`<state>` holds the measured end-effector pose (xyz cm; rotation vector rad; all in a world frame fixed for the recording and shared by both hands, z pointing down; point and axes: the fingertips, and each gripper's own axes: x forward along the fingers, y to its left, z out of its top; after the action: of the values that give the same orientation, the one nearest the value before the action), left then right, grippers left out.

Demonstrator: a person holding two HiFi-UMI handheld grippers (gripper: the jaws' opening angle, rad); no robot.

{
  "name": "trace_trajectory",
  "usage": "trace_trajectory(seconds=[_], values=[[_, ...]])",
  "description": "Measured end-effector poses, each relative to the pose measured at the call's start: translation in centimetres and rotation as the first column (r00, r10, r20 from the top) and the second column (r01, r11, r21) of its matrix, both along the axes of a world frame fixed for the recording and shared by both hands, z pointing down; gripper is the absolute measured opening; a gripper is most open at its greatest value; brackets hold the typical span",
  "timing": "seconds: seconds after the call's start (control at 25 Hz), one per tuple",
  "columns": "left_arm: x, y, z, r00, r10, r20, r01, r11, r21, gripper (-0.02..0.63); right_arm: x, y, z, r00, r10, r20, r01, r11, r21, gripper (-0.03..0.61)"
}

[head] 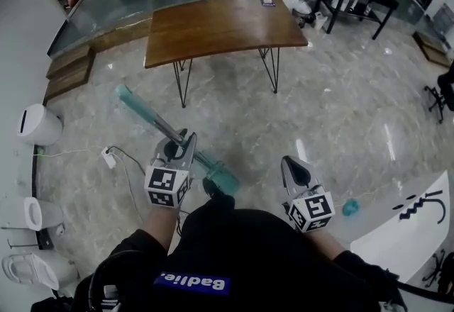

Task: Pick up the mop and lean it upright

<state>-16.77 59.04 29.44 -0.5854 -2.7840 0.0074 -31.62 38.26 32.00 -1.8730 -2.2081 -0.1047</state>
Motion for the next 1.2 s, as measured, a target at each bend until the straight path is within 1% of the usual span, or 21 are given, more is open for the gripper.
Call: trace_trajectory(seconds=[0.16,0.28,0.4,0.48,0.6,0.76,0.92,1.0,1.08,1.2], values=[[-3.1,3.4,2.6,0.999,0.035,0.013,-0.035,0.998,0.061,0.105,-3.0,2.3,0.4,0.998,0.051,0.029,-0.053,0.996,0.071,0.008],[-4.7,6.7,4.7,0.998,0.064,0.006,-0.065,0.992,0.109,0.104,-5.1,5.8,0.2,0.995,0.086,0.041,-0.090,0.990,0.105,0.008],[-6.1,9.1,7.7,0.993,0.108,-0.036,-0.101,0.980,0.171,0.104,-6.3,9.5,0.4,0.994,0.099,0.041,-0.103,0.986,0.132,0.008],[-6.9,10.2,9.4,0.988,0.137,-0.064,-0.122,0.972,0.202,0.103,-6.7,11.9,0.9,0.995,0.091,0.038,-0.095,0.985,0.146,0.008],[-8.2,11.9,11.6,0.983,0.148,-0.105,-0.120,0.964,0.239,0.103,-7.6,15.1,2.0,0.998,0.062,0.013,-0.063,0.982,0.179,0.008],[-9.8,14.1,13.0,0.980,0.117,-0.158,-0.071,0.960,0.272,0.103,-10.2,18.9,2.3,1.000,0.006,-0.011,-0.004,0.980,0.197,0.008],[-12.3,17.1,14.3,0.979,0.057,-0.196,-0.004,0.966,0.259,0.103,-13.9,23.1,3.2,0.997,-0.065,-0.031,0.069,0.981,0.183,0.008],[-12.6,18.7,15.4,0.974,-0.002,-0.227,0.063,0.964,0.259,0.103,-15.1,25.5,4.0,0.992,-0.119,-0.048,0.126,0.976,0.178,0.008],[-12.7,20.2,16.6,0.961,-0.068,-0.269,0.140,0.956,0.258,0.103,-16.5,27.8,4.4,0.981,-0.182,-0.063,0.190,0.968,0.166,0.008],[-14.0,22.2,18.8,0.934,-0.151,-0.325,0.242,0.935,0.260,0.104,-19.6,30.4,4.9,0.963,-0.263,-0.064,0.270,0.949,0.164,0.008]])
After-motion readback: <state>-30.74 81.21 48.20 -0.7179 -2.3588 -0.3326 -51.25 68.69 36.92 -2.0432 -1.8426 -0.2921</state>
